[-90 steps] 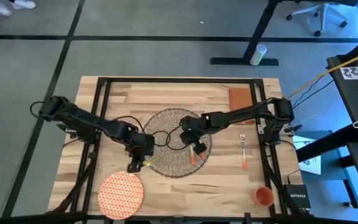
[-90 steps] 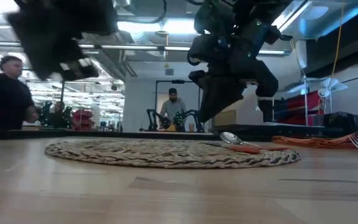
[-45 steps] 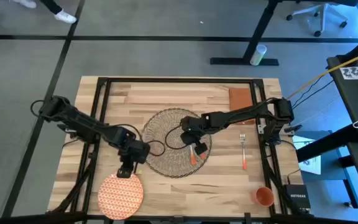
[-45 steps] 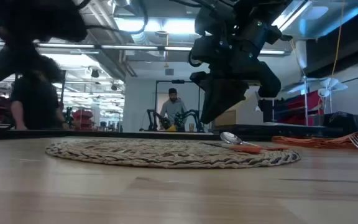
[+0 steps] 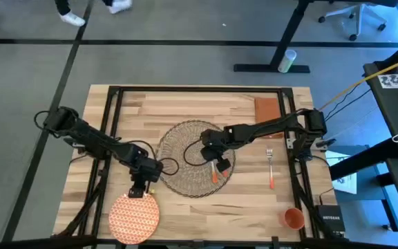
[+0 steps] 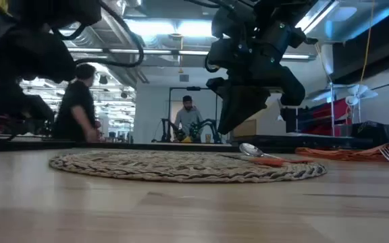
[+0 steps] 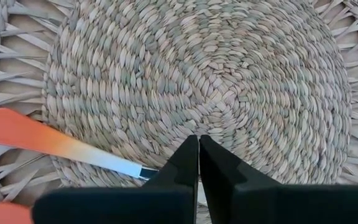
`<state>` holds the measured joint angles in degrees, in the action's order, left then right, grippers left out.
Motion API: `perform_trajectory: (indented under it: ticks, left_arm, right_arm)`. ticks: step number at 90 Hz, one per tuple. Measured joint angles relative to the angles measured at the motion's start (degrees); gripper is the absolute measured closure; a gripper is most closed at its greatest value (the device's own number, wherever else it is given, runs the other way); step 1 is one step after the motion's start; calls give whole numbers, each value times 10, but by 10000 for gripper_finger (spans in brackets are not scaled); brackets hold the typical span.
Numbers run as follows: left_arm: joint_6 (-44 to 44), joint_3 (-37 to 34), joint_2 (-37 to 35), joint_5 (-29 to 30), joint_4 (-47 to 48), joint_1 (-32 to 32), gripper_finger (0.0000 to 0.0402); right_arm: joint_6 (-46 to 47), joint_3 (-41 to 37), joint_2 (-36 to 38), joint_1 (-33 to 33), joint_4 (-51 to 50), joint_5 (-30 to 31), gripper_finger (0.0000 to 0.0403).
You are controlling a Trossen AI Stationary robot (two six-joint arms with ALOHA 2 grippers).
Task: Set table place
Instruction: Put the orange plate on the brown woven placemat to the left of the knife
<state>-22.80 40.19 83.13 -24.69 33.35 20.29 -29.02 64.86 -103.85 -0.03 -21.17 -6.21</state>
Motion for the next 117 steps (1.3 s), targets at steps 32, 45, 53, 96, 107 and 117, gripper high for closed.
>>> perform_trajectory:
  ticks: [32,45,53,96,107,117]
  left_arm:
    - [-36,-38,2,-3,-64,2,217]
    - [-68,-59,9,-21,-117,12,213]
    - [-93,-71,20,-48,-162,24,212]
    - [-144,-72,46,-43,-210,38,387]
    - [-171,-74,43,-61,-226,36,396]
    - [-191,-74,35,-66,-245,31,399]
  right_arm:
    - [0,0,0,0,0,0,403]
    - [0,0,0,0,-1,0,403]
    - [0,0,0,0,0,0,403]
    - [0,0,0,0,-5,3,403]
    - [0,0,0,0,-16,6,403]
    - [0,0,1,0,-21,6,403]
